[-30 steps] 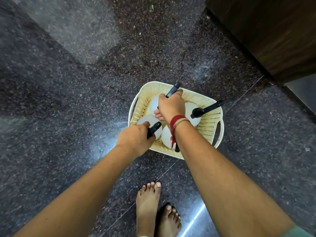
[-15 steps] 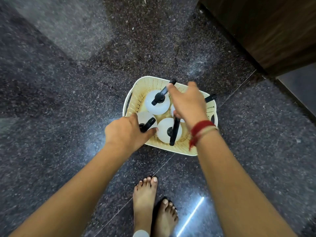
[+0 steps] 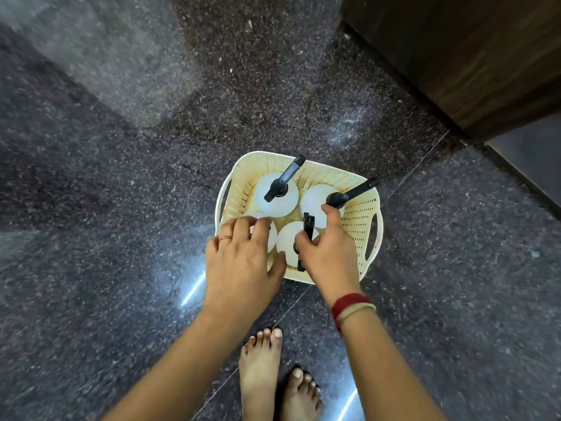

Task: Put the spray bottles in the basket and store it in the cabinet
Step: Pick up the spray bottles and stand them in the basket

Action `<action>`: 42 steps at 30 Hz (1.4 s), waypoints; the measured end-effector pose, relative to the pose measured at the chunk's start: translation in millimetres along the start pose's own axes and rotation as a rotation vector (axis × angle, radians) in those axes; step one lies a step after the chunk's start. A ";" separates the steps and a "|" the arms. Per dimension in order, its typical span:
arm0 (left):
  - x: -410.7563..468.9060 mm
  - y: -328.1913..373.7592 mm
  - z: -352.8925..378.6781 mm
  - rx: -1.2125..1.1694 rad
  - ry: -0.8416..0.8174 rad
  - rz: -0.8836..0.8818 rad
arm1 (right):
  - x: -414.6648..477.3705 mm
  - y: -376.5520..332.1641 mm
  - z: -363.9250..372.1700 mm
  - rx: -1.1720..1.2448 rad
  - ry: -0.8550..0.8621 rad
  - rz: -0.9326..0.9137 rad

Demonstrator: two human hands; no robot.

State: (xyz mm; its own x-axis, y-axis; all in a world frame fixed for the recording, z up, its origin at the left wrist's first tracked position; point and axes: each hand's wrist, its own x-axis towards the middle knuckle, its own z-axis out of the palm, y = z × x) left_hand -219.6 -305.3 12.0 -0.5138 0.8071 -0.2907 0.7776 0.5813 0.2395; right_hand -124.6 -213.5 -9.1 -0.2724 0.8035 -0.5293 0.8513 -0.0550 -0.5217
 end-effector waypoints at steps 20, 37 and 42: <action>4.1 -17.4 14.9 -0.242 -0.120 -0.207 | 0.1 11.2 15.2 0.203 0.015 0.123; 12.5 49.2 37.1 0.041 -0.173 0.045 | 84.4 7.7 -24.3 0.461 -0.017 0.424; 37.2 59.6 50.0 0.145 -0.169 0.101 | 93.2 21.3 -22.0 0.456 0.117 0.346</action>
State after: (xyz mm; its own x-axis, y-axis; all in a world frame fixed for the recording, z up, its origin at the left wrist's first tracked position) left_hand -174.2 -245.8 -30.9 -0.3727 0.8245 -0.4258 0.8720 0.4681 0.1432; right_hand -122.0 -126.7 -54.9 0.0609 0.7519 -0.6564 0.5958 -0.5550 -0.5805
